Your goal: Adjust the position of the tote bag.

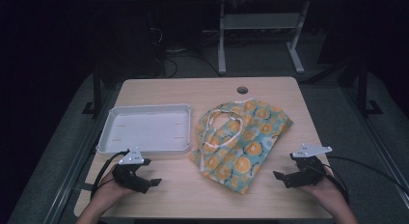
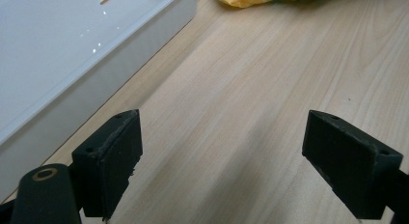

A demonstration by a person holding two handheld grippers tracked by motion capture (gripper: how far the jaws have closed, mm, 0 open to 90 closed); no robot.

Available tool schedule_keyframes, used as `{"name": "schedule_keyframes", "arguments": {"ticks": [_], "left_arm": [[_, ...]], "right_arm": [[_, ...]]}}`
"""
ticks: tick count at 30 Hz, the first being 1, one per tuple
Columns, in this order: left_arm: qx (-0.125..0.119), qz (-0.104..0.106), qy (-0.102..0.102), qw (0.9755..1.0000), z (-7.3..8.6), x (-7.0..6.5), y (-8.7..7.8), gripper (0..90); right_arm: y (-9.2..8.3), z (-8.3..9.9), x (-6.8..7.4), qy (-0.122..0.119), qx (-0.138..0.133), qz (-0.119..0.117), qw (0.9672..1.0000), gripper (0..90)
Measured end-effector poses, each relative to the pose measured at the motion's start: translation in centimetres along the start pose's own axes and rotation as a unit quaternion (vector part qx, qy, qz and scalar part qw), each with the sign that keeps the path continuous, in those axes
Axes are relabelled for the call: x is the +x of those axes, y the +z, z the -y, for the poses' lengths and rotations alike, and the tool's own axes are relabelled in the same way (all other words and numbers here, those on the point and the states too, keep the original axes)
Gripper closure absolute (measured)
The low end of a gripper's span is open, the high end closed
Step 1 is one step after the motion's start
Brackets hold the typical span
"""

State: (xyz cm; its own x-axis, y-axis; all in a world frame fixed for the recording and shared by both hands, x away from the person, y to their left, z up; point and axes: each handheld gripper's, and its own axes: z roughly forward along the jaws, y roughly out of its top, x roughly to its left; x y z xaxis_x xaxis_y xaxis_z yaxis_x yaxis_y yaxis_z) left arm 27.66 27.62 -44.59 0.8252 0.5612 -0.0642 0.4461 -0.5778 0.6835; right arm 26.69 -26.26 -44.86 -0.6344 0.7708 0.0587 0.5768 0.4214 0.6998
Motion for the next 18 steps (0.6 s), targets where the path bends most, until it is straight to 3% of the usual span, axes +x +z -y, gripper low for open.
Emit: {"name": "schedule_keyframes", "arguments": {"ticks": [13, 16, 18], "left_arm": [[-0.002, 0.003, 0.002, 1.0000, -0.3, 0.3, 0.2, 14.0], [-0.003, 0.004, 0.003, 1.0000, -0.4, 0.3, 0.1, 14.1], [-0.004, 0.003, 0.003, 1.0000, -0.4, 0.1, 0.2, 14.1]], "right_arm": [[-0.7, 0.3, 0.2, 0.004, 0.002, -0.004, 1.0000, 6.9], [-1.0, 0.1, 0.2, 0.000, 0.000, -0.007, 1.0000, 13.8], [-1.2, -0.2, 0.3, -0.006, 0.008, -0.004, 0.9999, 30.7]]}}
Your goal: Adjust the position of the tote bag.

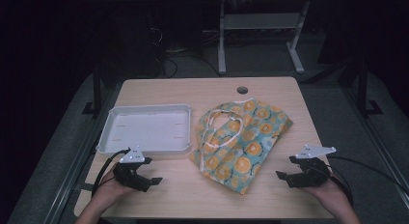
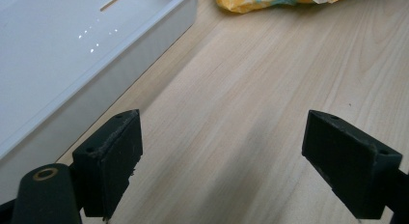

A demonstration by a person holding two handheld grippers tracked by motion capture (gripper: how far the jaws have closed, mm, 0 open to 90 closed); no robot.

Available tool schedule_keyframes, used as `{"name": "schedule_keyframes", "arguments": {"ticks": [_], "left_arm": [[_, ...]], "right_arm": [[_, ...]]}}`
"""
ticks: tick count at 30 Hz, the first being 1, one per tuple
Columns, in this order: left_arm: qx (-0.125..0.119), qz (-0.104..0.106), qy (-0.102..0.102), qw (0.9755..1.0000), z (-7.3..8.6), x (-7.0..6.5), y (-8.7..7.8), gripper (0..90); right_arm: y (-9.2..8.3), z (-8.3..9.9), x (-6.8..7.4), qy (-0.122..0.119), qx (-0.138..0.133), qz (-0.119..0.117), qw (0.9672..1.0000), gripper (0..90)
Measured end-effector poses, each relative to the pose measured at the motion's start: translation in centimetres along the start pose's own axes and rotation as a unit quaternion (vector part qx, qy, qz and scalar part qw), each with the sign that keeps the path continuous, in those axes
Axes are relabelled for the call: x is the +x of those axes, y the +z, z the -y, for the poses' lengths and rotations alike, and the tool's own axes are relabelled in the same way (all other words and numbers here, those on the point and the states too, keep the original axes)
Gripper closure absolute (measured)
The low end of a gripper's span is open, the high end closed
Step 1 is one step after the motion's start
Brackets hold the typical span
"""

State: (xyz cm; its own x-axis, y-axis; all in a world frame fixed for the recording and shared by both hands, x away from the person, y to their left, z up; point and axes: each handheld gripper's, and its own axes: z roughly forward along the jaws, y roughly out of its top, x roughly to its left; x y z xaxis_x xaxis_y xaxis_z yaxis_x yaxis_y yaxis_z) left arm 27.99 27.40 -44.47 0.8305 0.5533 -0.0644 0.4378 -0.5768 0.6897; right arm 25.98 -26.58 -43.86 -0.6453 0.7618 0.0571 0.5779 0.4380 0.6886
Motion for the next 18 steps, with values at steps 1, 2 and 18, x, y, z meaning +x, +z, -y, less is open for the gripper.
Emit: {"name": "schedule_keyframes", "arguments": {"ticks": [1, 2, 18], "left_arm": [[-0.001, 0.000, -0.001, 1.0000, 0.0, 0.0, 0.0, 14.1], [-0.002, 0.001, -0.001, 1.0000, -0.1, -0.1, 0.0, 14.2], [-0.002, 0.006, 0.003, 1.0000, -0.2, -0.4, 0.3, 14.2]], "right_arm": [[-0.1, -0.2, 0.1, 0.000, 0.005, -0.001, 1.0000, 35.8], [-0.2, -0.4, 0.0, 0.002, 0.006, -0.004, 1.0000, 42.0], [0.4, -3.3, -1.9, 0.017, 0.017, -0.015, 0.9996, 89.6]]}}
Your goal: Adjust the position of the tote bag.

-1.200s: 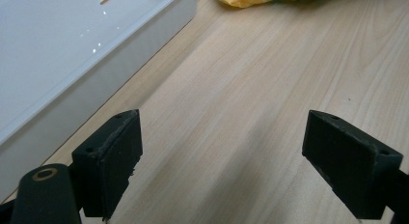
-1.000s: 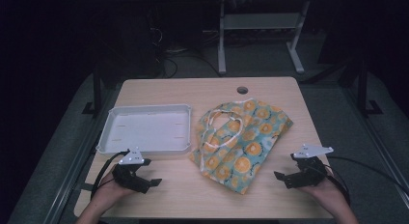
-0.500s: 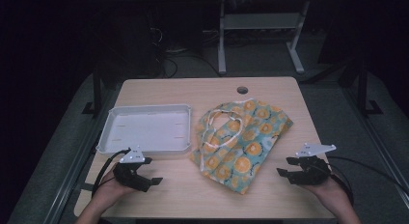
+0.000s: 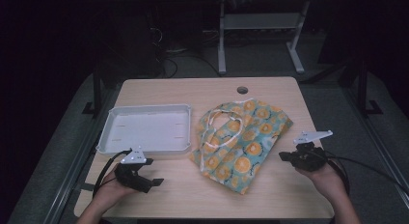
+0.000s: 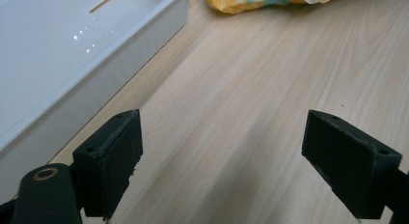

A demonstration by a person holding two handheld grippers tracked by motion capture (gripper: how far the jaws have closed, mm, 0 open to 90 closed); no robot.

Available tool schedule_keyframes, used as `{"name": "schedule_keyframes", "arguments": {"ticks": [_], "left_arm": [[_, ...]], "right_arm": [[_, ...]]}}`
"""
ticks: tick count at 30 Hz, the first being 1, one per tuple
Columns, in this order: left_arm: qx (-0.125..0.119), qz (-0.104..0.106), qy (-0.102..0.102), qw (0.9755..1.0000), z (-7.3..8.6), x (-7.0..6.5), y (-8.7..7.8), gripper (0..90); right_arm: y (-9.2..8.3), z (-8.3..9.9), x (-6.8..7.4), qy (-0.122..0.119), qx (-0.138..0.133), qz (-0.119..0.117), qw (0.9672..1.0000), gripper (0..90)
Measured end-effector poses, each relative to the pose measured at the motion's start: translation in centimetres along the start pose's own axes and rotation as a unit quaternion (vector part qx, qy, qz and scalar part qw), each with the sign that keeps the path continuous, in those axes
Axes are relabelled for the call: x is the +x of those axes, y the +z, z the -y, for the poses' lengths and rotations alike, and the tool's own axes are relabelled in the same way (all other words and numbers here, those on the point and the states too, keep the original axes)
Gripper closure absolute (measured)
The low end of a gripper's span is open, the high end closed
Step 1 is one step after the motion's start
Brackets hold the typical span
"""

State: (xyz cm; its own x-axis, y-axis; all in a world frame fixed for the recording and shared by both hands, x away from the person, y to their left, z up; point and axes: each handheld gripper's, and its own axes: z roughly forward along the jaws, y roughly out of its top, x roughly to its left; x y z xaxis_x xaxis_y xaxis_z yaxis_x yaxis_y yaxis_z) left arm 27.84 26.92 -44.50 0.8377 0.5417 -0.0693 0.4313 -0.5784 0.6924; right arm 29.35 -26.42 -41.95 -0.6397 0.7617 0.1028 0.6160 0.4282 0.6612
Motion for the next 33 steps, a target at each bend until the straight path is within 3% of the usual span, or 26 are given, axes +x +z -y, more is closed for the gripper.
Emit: {"name": "schedule_keyframes", "arguments": {"ticks": [9, 15, 22, 33], "left_arm": [[0.003, 0.001, -0.004, 1.0000, 0.0, 0.1, 0.0, 14.2], [0.006, 0.003, -0.002, 1.0000, 0.1, -0.1, 0.0, 14.2], [0.008, 0.005, -0.003, 0.9999, 0.1, -0.1, 0.2, 14.2], [0.015, 0.010, 0.002, 0.9998, 0.1, -0.2, 0.4, 14.2]], "right_arm": [[0.3, -2.9, -2.3, 0.018, -0.016, 0.028, 0.9993, 89.5], [1.2, -5.2, -4.2, 0.018, -0.023, 0.060, 0.9978, 89.6], [2.5, -7.2, -6.0, 0.041, -0.031, 0.065, 0.9966, 89.6], [5.2, -9.2, -6.4, 0.034, -0.011, 0.069, 0.9970, 89.6]]}}
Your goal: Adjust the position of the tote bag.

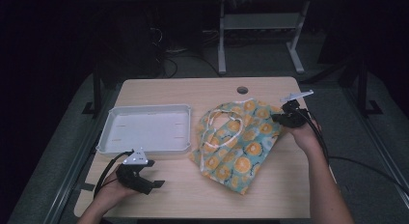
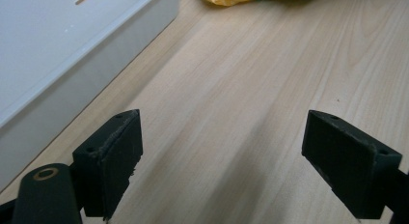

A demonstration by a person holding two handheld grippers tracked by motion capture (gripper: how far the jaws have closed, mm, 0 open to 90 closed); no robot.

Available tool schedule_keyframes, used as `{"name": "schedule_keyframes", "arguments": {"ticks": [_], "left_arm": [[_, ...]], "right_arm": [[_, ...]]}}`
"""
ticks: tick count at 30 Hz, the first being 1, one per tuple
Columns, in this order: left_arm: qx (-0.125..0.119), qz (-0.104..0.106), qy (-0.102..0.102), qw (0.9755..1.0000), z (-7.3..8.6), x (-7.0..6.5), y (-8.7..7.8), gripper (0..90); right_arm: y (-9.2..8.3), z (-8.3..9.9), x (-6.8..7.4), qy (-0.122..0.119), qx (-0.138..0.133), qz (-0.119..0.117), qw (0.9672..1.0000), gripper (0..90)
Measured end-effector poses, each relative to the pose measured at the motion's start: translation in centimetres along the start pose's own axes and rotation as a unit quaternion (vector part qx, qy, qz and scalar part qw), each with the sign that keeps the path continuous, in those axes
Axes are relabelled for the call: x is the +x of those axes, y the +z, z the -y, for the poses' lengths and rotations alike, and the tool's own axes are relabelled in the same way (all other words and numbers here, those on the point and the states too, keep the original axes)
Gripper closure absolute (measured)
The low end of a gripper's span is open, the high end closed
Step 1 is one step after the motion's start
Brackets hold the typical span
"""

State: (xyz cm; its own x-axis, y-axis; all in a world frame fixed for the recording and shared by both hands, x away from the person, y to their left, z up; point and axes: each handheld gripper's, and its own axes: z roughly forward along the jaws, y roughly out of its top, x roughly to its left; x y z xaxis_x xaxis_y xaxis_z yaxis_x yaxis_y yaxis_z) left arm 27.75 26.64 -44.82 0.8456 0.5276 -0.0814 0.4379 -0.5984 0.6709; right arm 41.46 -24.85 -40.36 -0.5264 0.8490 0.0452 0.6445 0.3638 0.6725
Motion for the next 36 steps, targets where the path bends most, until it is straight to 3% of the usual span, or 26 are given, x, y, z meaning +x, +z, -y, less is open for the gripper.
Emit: {"name": "schedule_keyframes", "arguments": {"ticks": [1, 5, 11, 19, 25, 36], "left_arm": [[-0.002, 0.001, -0.002, 1.0000, 0.0, -0.1, 0.1, 14.2], [0.004, 0.003, 0.004, 1.0000, 0.0, -0.1, 0.1, 14.2], [0.008, 0.004, 0.005, 0.9999, 0.0, -0.1, 0.1, 14.2], [0.008, 0.006, 0.005, 0.9999, 0.0, -0.2, 0.2, 14.2], [0.012, 0.008, 0.008, 0.9999, 0.0, -0.2, 0.2, 14.2], [0.009, 0.008, 0.005, 0.9999, 0.0, -0.3, 0.4, 14.2]], "right_arm": [[0.5, -0.3, 0.0, -0.009, 0.005, 0.008, 0.9999, 89.6], [1.1, -0.5, 0.0, -0.007, 0.014, 0.010, 0.9998, 89.7], [2.1, 0.4, -0.3, -0.019, 0.054, 0.011, 0.9983, 89.6], [1.8, 1.0, -0.4, -0.024, 0.076, 0.005, 0.9968, 89.7], [1.4, 1.6, -0.4, -0.017, 0.071, -0.006, 0.9973, 89.7], [0.0, 2.6, 0.6, -0.043, 0.090, -0.002, 0.9950, 89.7]]}}
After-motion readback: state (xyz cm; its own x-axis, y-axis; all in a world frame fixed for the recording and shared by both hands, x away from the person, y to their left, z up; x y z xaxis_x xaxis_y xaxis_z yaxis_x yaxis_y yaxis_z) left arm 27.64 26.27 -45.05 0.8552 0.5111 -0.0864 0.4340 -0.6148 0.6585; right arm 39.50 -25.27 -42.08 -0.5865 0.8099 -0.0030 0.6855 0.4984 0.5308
